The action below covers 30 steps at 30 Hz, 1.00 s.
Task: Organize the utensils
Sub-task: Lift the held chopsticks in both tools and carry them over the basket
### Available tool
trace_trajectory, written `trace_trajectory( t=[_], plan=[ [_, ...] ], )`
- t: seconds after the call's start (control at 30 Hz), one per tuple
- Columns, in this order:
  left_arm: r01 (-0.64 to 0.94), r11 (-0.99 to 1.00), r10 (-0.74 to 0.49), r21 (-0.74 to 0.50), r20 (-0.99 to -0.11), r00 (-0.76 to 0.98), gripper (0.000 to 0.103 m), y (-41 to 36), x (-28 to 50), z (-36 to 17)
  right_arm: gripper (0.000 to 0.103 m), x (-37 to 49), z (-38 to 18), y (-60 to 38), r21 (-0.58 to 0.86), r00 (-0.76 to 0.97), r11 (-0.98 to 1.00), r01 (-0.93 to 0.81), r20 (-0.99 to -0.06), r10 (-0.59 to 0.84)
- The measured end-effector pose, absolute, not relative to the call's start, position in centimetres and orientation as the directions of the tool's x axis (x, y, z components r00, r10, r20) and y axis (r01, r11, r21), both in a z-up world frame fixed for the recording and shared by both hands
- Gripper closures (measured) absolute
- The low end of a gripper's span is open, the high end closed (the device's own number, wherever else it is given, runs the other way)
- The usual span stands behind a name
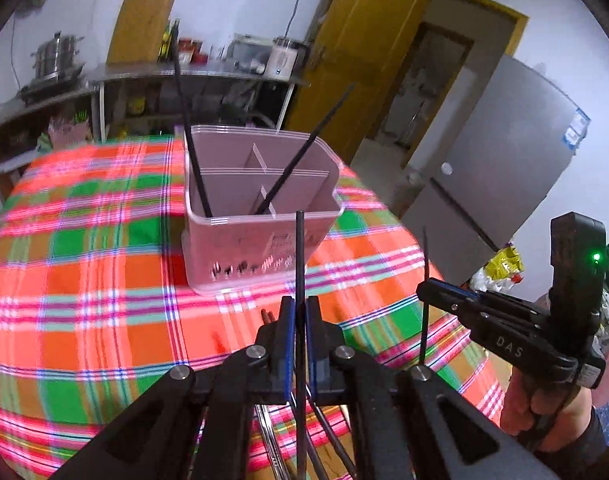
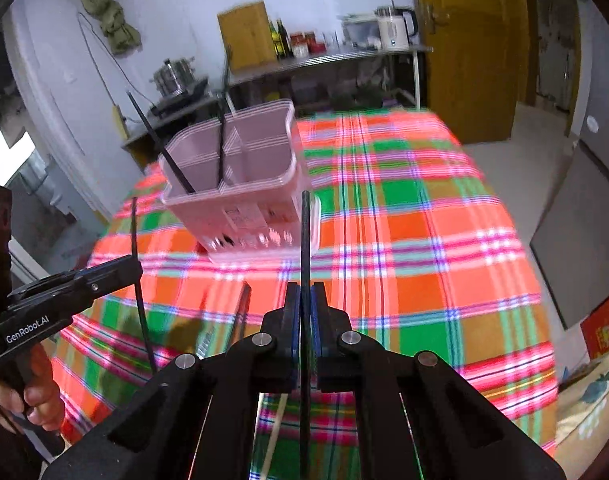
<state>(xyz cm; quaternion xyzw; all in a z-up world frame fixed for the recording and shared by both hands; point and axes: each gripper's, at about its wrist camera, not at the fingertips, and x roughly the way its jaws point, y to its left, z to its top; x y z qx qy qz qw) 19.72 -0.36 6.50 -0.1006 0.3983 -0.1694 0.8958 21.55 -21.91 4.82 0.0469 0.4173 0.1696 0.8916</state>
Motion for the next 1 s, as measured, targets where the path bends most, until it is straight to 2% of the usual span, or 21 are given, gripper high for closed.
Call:
trace_trajectory(
  t=[0.37, 1.0],
  plan=[
    [0.262, 0.919, -0.392, -0.294, -0.604, 0.694, 0.099, 0.8, 17.5, 12.0, 0.098, 19.1, 10.7, -22.4, 0.206, 0.692, 0.935, -0.289, -0.630, 0.353],
    [0.269, 0.918, -0.394, -0.292, -0.585, 0.709, 0.099, 1.8, 16.6, 13.7, 0.098, 18.0, 13.0, -21.4, 0.218, 0.710, 0.917, -0.334, -0.581, 0.397]
  ],
)
